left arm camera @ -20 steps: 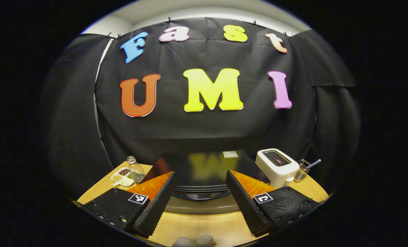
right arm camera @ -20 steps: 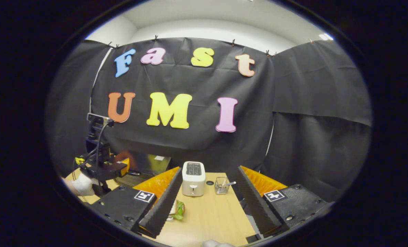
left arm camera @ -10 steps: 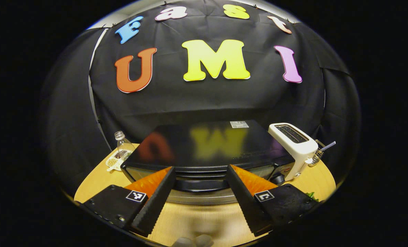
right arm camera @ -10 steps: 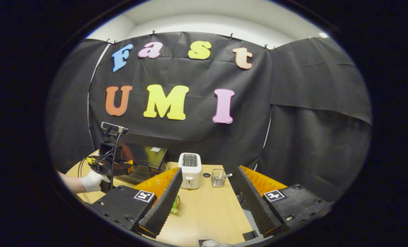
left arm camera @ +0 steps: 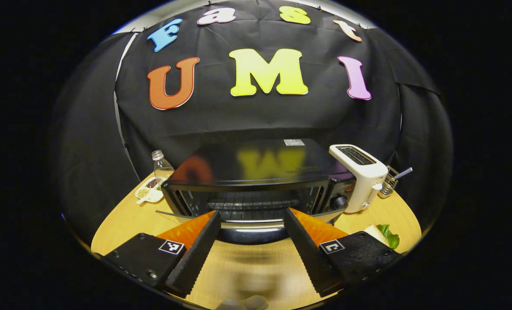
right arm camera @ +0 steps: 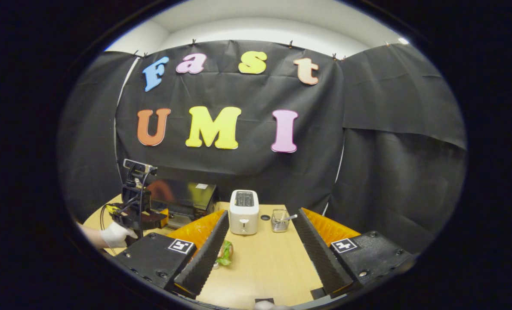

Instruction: Open the electric oven with the left hand, put the food in, and close the electric oven.

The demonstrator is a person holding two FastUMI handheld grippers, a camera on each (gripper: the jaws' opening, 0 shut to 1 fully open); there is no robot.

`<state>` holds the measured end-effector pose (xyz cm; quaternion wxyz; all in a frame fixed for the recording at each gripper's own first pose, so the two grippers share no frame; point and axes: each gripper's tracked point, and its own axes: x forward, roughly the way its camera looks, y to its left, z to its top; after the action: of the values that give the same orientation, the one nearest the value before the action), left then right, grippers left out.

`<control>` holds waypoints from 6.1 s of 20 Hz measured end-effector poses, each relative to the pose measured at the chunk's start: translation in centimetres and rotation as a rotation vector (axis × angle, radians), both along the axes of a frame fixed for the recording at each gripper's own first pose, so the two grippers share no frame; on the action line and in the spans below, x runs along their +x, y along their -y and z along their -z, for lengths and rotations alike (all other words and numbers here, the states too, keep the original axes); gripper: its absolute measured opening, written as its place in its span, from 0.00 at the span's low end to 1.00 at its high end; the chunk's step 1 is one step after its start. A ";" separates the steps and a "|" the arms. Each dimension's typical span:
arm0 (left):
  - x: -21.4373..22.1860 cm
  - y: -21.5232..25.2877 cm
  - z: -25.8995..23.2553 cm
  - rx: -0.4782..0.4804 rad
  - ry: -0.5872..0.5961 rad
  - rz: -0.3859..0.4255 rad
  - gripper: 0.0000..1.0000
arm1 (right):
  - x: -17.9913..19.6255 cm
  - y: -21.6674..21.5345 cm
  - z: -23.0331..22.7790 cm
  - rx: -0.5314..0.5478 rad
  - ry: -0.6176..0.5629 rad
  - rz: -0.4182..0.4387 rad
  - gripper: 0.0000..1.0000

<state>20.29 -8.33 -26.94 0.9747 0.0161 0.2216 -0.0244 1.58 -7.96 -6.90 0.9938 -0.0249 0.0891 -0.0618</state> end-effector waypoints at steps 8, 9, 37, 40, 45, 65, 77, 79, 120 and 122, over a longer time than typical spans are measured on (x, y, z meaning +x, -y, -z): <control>-6.4 0.3 4.8 -0.024 -0.116 0.032 0.99 | -1.1 -1.1 1.8 0.012 -0.028 -0.015 1.00; -6.9 0.3 5.4 -0.026 -0.131 0.033 0.99 | -1.3 -1.2 1.8 0.016 -0.032 -0.014 1.00; -13.2 -2.1 2.6 -0.123 -0.131 0.003 0.95 | 6.5 -1.6 16.8 0.189 -0.270 -0.219 1.00; -15.0 -3.9 -4.0 -0.106 -0.020 -0.022 0.94 | 9.0 -3.1 22.0 0.291 -0.349 -0.313 1.00; -18.2 -5.3 -13.2 -0.106 0.106 -0.087 0.94 | 12.9 -6.2 28.3 0.532 -0.489 -0.440 0.99; -22.3 -9.3 -16.9 -0.029 0.137 -0.215 0.94 | 15.5 -9.1 20.6 0.756 -0.398 -0.493 0.39; -24.3 -11.3 -18.5 0.036 0.176 -0.026 0.94 | 15.1 -21.5 12.6 0.977 -0.067 -0.280 0.39; -24.4 -11.9 -18.6 0.062 0.179 0.008 0.89 | 16.4 -23.9 15.2 0.979 -0.065 -0.229 0.38; -17.8 -16.7 -15.3 0.071 0.212 0.049 0.96 | 21.6 -26.0 17.0 0.353 -0.098 -0.185 1.00; -17.5 -16.7 -14.6 0.054 0.212 0.033 0.96 | 18.8 -24.5 13.5 0.283 -0.071 -0.217 0.89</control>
<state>2.76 8.41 -12.29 0.9914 0.0486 0.1173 -0.0326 20.39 16.56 -20.38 0.9844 0.1033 0.1290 0.0599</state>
